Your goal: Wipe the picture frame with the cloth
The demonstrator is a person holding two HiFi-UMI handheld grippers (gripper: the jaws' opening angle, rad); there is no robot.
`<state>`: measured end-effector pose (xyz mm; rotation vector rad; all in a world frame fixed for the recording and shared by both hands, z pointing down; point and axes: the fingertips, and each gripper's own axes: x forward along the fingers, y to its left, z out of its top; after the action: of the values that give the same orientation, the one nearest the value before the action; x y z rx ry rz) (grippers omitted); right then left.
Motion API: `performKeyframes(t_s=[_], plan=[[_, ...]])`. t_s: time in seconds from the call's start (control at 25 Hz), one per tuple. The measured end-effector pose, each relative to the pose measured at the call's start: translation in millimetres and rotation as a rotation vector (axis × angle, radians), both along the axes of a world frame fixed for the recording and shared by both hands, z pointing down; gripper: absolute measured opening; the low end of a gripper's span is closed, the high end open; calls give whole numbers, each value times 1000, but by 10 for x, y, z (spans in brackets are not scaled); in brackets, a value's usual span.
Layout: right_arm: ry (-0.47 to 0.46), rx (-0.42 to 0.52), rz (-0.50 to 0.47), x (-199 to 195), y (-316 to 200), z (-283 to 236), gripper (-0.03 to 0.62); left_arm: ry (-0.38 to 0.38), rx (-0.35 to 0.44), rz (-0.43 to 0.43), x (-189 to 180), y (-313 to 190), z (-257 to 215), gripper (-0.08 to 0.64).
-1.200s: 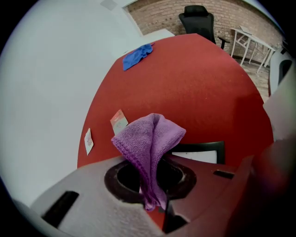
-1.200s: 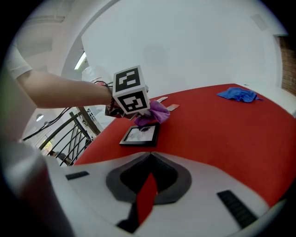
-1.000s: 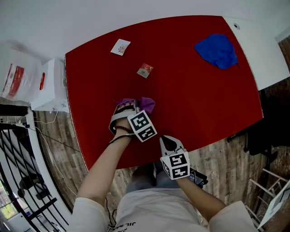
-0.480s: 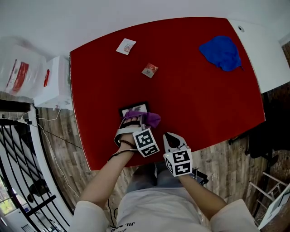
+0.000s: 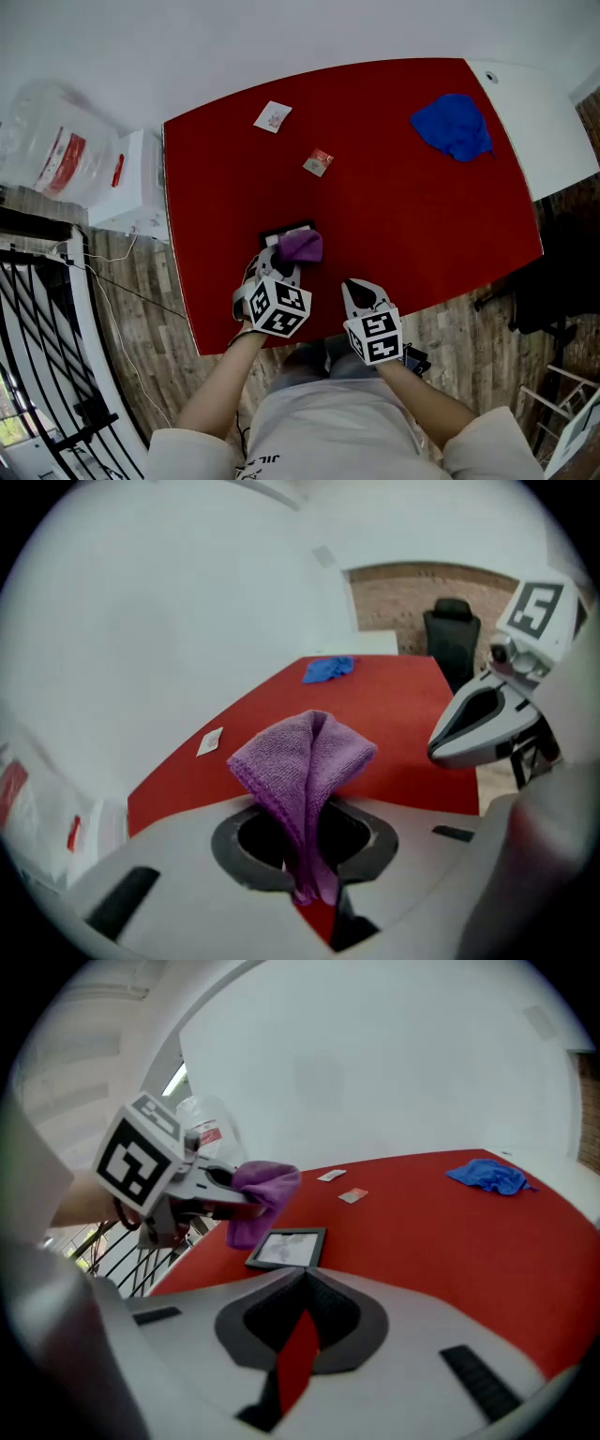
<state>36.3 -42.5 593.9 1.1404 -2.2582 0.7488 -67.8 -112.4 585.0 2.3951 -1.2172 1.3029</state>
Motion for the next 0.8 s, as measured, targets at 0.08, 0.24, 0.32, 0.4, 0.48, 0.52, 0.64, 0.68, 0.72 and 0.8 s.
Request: performKeyframes(t_s=[0.08,0.24,0.32,0.4,0.48,0.52,0.64,0.68,0.72,0.8], plan=[[-4,14,-12,-44,18,-119,5,149,3,-123,-90,218,-175,63],[-8,43,-41,-133,105,-368,5,337,52,-314,-313,639,-565,63],[-11,51,-49,-187,151,-484,5,379,92,-372,-428,824,-717,63],[-13,62,-59,-245,194,-593,5,413,128,-428,-548,975,-818,63],[-14,77,-67,-300,220,-691,5,445,157,-493,-676,1073,-881,63],[-16,84,-70,-328,223,-734,5,464,166,-524,-731,1107,-897,63],[-33,93,-71,-425,237,-841,5,517,171,-591,-829,1201,-934,63],[-41,95,-72,-460,248,-872,5,527,175,-602,-850,1229,-954,63],[-48,98,-73,-494,256,-900,5,534,181,-609,-869,1249,-977,63],[-58,106,-73,-557,258,-941,5,538,194,-607,-894,1267,-1014,63]])
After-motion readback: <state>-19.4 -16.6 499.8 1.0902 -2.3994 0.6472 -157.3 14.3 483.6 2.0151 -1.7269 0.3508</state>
